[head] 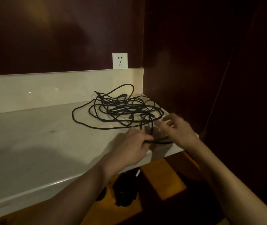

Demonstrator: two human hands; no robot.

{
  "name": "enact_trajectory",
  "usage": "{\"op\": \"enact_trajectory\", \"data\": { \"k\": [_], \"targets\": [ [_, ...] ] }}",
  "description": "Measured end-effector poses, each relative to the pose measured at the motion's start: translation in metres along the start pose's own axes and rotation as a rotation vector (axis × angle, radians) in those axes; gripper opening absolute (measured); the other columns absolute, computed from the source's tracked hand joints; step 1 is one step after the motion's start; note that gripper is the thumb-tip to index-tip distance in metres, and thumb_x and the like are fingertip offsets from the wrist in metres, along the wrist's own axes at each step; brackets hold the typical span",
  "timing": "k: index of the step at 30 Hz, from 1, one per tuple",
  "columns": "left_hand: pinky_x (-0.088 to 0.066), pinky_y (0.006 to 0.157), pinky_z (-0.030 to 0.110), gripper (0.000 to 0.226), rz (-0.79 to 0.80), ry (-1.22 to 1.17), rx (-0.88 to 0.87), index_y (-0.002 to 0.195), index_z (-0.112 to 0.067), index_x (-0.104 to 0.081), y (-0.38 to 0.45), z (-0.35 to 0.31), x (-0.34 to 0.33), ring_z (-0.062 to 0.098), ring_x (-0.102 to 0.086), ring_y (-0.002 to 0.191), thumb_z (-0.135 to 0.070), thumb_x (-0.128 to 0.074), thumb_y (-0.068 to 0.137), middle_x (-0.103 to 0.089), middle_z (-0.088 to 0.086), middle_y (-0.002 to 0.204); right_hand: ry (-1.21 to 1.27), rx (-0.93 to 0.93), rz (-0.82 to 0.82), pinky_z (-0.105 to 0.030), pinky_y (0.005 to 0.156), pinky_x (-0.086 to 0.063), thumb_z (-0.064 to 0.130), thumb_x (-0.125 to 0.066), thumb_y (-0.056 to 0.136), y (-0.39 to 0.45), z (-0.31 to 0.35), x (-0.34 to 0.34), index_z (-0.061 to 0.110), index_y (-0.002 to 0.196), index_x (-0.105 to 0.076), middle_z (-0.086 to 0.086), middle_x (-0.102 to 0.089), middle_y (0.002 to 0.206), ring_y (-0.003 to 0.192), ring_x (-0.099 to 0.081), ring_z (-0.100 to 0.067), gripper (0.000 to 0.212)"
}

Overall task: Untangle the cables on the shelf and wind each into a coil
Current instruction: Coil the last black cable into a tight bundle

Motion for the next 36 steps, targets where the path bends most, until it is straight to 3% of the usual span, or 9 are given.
{"op": "enact_trajectory", "data": {
  "k": [5, 11, 15, 17, 19, 23, 29, 33, 36],
  "targets": [
    [-0.041, 0.094, 0.028, 0.033, -0.091, -0.098, -0.043, 0.118, -0.026, -0.069, -0.024, 0.029, 0.009, 0.008, -0.042, 0.107, -0.012, -0.050, 0.096, -0.050, -0.017, 0.098, 0.195, -0.195, 0.344, -0.027, 0.068, -0.049, 0.057, -0.064, 0.086, -0.008, -0.008, -0.036, 0.022, 0.134, -0.049, -0.001, -0.065, 0.108, 0.090, -0.063, -0.013, 0.061],
    [-0.050, 0.076, 0.037, 0.033, -0.172, -0.004, -0.181, 0.102, -0.025, -0.073, -0.061, 0.053, 0.031, 0.006, -0.043, 0.094, -0.026, -0.048, 0.082, -0.050, -0.022, 0.086, 0.127, -0.191, 0.280, -0.039, 0.078, -0.058, 0.061, -0.064, 0.085, 0.014, -0.002, -0.058, 0.009, 0.139, -0.044, -0.012, -0.064, 0.117, 0.095, -0.066, -0.024, 0.077],
    [-0.049, 0.079, 0.037, 0.040, -0.087, -0.166, -0.315, 0.109, -0.022, -0.073, -0.084, 0.047, 0.035, 0.011, -0.051, 0.102, -0.016, -0.050, 0.076, -0.059, -0.013, 0.094, 0.325, -0.165, 0.306, -0.024, 0.058, -0.054, 0.041, -0.068, 0.091, 0.015, 0.019, -0.082, -0.003, 0.089, -0.066, -0.009, -0.071, 0.073, 0.061, -0.067, -0.012, 0.045],
    [-0.049, 0.081, 0.037, 0.048, -0.068, -0.285, -0.320, 0.120, -0.019, -0.071, -0.090, 0.046, 0.040, 0.015, -0.057, 0.102, -0.013, -0.050, 0.077, -0.066, -0.010, 0.101, 0.292, -0.137, 0.300, -0.029, 0.062, -0.054, 0.024, -0.071, 0.090, 0.019, 0.022, -0.095, 0.001, 0.075, -0.066, -0.008, -0.067, 0.066, 0.064, -0.066, -0.018, 0.028],
    [-0.051, 0.082, 0.034, 0.046, -0.084, -0.432, -0.225, 0.126, -0.022, -0.069, -0.091, 0.052, 0.046, 0.018, -0.063, 0.102, -0.015, -0.051, 0.084, -0.068, -0.011, 0.104, 0.182, -0.115, 0.300, -0.039, 0.070, -0.052, 0.018, -0.068, 0.090, 0.022, 0.021, -0.103, 0.006, 0.077, -0.068, -0.011, -0.067, 0.075, 0.072, -0.064, -0.023, 0.018],
    [-0.054, 0.090, 0.036, 0.032, -0.006, -0.476, -0.044, 0.123, -0.028, -0.070, -0.083, 0.070, 0.048, 0.007, -0.066, 0.104, -0.026, -0.054, 0.095, -0.069, -0.021, 0.109, 0.362, -0.083, 0.250, -0.044, 0.083, -0.058, 0.017, -0.064, 0.093, 0.009, 0.028, -0.098, 0.006, 0.099, -0.062, -0.015, -0.067, 0.098, 0.091, -0.066, -0.028, 0.013],
    [-0.050, 0.093, 0.041, 0.043, 0.032, -0.104, 0.053, 0.113, -0.050, -0.065, -0.072, 0.099, 0.049, 0.001, -0.056, 0.102, -0.031, -0.056, 0.075, -0.065, -0.022, 0.097, 0.390, 0.277, 0.212, -0.052, 0.079, -0.054, 0.021, -0.068, 0.090, -0.029, 0.041, -0.085, 0.004, 0.093, -0.056, -0.016, -0.064, 0.093, 0.088, -0.064, -0.031, 0.020],
    [-0.038, 0.110, 0.033, 0.068, 0.450, -0.575, 0.107, 0.131, -0.041, -0.061, -0.079, 0.095, 0.049, 0.005, -0.048, 0.133, -0.046, -0.058, 0.064, -0.057, -0.015, 0.139, 0.250, 0.493, 0.258, -0.045, 0.070, -0.053, 0.026, -0.064, 0.094, -0.049, 0.047, -0.091, 0.014, 0.092, -0.057, 0.000, -0.062, 0.087, 0.081, -0.062, -0.019, 0.014],
    [-0.041, 0.093, 0.022, 0.065, 0.164, -0.693, 0.213, 0.134, -0.033, -0.061, -0.061, 0.084, 0.064, 0.000, -0.055, 0.125, -0.058, -0.067, 0.075, -0.063, -0.017, 0.132, 0.179, 0.595, 0.186, -0.040, 0.070, -0.052, 0.028, -0.061, 0.096, -0.059, 0.056, -0.099, 0.016, 0.093, -0.056, 0.006, -0.060, 0.088, 0.080, -0.059, -0.011, 0.014]
  ]
}}
Point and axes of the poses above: each hand's wrist, its own y-axis towards the middle knuckle, its own x-axis out of the back of the hand, z = x × y, the point moved 6 cm from there along y, towards the middle knuckle
